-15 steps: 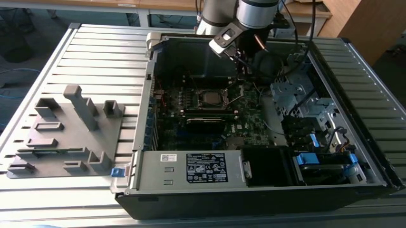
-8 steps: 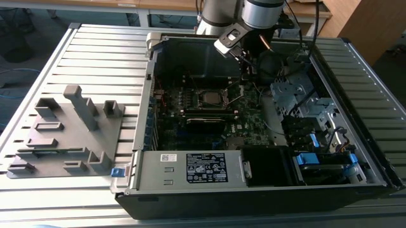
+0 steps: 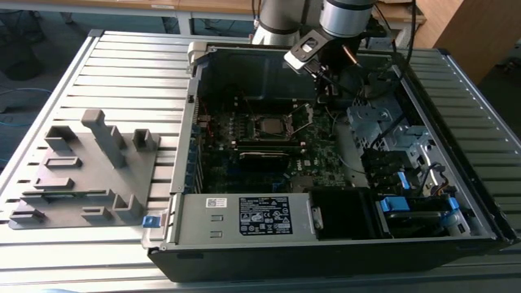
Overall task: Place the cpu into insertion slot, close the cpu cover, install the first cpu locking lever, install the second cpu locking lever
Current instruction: 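Close the cpu cover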
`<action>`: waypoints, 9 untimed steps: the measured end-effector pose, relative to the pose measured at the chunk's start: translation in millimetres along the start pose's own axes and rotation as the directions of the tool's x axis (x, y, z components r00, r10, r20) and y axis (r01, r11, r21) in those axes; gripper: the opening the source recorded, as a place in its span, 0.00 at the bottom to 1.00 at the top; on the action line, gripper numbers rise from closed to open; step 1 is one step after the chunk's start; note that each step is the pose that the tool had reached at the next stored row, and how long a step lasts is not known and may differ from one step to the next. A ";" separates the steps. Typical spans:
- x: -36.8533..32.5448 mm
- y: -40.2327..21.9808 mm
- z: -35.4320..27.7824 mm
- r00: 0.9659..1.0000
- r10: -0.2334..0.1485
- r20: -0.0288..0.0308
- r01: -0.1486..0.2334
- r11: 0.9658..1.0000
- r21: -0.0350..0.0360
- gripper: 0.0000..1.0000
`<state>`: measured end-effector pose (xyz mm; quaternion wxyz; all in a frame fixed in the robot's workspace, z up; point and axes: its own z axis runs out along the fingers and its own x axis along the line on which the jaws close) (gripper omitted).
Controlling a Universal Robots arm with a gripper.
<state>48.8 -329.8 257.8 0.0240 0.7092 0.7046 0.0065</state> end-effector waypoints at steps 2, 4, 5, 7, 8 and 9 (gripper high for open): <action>0.1 4.4 0.2 1.000 0.000 0.000 0.000 1.000 0.000 0.11; 0.1 6.5 0.5 1.000 0.000 0.000 0.000 1.000 0.000 0.11; 0.2 6.9 1.0 1.000 0.000 0.000 0.000 1.000 0.000 0.11; 0.2 7.1 3.8 1.000 0.000 0.000 0.000 1.000 0.000 0.11; 0.3 7.3 5.7 1.000 0.000 0.000 0.000 1.000 0.000 0.11; 0.3 7.6 7.5 1.000 -0.001 0.000 0.001 1.000 0.000 0.11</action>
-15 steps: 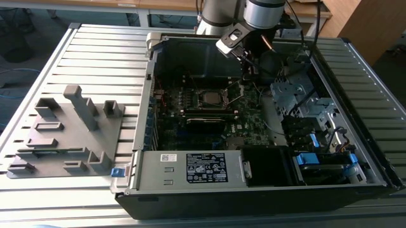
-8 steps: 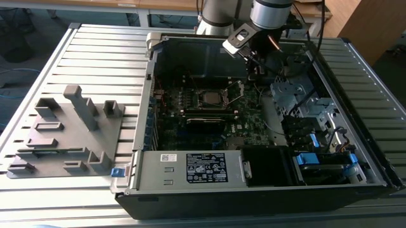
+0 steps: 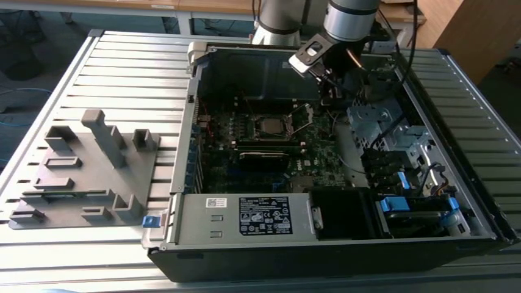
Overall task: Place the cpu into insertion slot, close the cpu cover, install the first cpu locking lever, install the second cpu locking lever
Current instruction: 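Close the cpu cover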
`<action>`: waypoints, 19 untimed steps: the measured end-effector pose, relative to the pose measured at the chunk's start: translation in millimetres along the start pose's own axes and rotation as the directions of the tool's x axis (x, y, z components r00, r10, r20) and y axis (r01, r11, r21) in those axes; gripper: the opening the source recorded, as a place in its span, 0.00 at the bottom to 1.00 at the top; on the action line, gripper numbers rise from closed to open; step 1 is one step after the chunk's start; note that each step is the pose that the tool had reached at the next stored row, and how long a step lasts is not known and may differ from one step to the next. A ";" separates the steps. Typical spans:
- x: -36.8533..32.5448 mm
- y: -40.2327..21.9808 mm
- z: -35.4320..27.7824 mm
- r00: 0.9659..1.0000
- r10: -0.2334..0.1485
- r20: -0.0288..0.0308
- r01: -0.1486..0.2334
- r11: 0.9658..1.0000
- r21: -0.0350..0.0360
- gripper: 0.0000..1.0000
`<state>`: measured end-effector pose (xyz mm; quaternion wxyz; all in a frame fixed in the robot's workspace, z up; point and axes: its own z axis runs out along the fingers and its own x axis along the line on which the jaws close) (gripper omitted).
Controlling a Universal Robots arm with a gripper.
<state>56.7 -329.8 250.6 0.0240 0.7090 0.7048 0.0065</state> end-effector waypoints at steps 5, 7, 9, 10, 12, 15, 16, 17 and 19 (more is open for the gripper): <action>0.3 0.7 9.0 1.000 0.000 0.000 0.000 1.000 0.000 0.11; 0.3 0.7 12.4 1.000 0.000 0.000 0.000 1.000 0.000 0.11; 0.3 0.8 12.9 1.000 0.000 0.000 0.000 1.000 0.000 0.11; 0.3 0.8 12.9 1.000 0.000 0.000 0.000 1.000 0.000 0.11; 0.3 0.8 12.9 1.000 -0.001 0.000 0.001 1.000 0.000 0.11; 0.4 0.8 12.9 1.000 -0.001 0.000 0.001 1.000 0.000 0.11; 0.3 0.8 12.9 1.000 -0.001 0.000 0.001 1.000 0.000 0.11; 0.4 0.5 13.0 1.000 -0.001 0.000 0.001 1.000 0.000 0.11; 0.4 -1.1 13.3 1.000 -0.001 0.000 0.001 1.000 0.000 0.11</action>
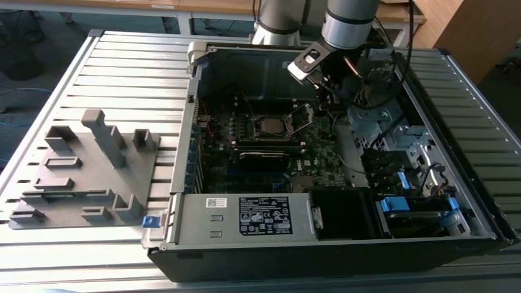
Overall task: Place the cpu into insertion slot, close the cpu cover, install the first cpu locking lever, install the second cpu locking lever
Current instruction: 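Close the cpu cover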
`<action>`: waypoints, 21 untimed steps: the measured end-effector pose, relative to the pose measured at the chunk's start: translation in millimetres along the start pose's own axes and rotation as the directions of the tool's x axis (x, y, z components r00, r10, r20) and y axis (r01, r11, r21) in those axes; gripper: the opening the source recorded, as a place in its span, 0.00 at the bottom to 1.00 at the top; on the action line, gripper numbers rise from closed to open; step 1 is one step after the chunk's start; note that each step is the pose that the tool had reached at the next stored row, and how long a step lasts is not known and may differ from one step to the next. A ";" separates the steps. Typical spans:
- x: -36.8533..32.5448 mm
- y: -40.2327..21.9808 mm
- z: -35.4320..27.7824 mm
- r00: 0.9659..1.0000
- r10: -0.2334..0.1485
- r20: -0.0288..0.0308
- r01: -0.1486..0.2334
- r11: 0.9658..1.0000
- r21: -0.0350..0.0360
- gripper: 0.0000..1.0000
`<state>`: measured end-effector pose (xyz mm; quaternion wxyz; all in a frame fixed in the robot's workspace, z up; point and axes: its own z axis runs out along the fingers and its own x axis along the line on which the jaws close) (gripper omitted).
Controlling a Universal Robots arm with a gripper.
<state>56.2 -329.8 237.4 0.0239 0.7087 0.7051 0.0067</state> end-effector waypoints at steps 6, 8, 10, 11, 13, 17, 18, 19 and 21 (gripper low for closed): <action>-0.1 -5.5 0.2 1.000 0.000 0.000 0.000 1.000 0.000 0.11; -0.1 -5.5 0.2 1.000 0.000 0.000 0.000 1.000 0.000 0.11; -0.1 -5.6 0.2 1.000 0.000 0.000 0.000 1.000 0.000 0.11; -0.1 -6.0 0.2 1.000 0.000 0.000 0.000 1.000 0.000 0.11; -0.1 -7.4 0.1 1.000 0.000 0.000 0.000 1.000 0.000 0.11; -0.1 -12.9 -0.1 1.000 0.000 0.000 0.000 1.000 0.000 0.11; -0.1 -15.3 -0.2 1.000 0.000 0.000 0.000 1.000 0.000 0.11; -0.1 -18.0 -0.3 1.000 0.000 0.000 0.000 1.000 0.000 0.11; -0.2 -23.8 -0.6 1.000 0.000 0.000 0.000 1.000 0.000 0.11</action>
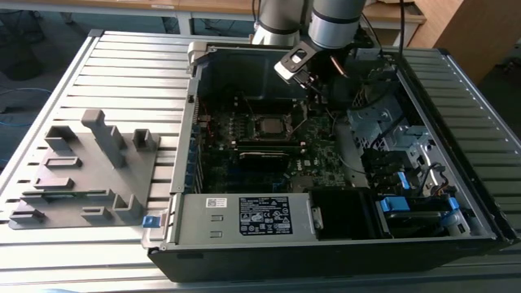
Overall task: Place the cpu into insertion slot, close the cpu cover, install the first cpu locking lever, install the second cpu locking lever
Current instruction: 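Close the cpu cover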
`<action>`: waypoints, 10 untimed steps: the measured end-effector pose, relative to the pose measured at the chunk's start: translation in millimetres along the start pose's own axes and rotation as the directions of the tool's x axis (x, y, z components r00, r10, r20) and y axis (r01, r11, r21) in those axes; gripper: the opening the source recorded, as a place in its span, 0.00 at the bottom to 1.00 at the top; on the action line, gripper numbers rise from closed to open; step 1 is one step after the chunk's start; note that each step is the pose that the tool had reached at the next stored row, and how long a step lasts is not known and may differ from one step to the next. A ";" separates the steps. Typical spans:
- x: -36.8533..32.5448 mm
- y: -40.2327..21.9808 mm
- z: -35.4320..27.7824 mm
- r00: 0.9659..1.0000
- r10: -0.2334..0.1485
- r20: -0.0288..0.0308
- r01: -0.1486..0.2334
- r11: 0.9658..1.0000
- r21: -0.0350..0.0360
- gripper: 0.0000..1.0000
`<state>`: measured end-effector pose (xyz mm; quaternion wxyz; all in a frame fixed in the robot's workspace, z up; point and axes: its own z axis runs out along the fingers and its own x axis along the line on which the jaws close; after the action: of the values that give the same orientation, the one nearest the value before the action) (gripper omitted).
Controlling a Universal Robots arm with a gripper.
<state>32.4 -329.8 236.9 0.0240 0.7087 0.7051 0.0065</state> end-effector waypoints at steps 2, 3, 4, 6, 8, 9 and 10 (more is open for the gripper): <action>0.0 -7.0 -0.3 1.000 0.000 0.000 0.000 1.000 0.000 0.11; -0.1 -10.0 -0.4 1.000 0.000 0.000 0.000 1.000 0.000 0.11; -0.1 -13.0 -0.5 1.000 0.000 0.000 0.000 1.000 0.000 0.11; -0.1 -19.5 -0.7 1.000 0.000 0.000 0.000 1.000 0.000 0.11; -0.2 -25.8 -0.9 1.000 0.000 0.000 0.000 1.000 0.000 0.11; -0.2 -28.5 -1.0 1.000 0.000 0.000 0.000 1.000 0.000 0.11; -0.2 -31.1 -1.1 1.000 0.000 0.000 0.000 1.000 0.000 0.11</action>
<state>1.2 -329.8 236.7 0.0240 0.7087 0.7050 0.0066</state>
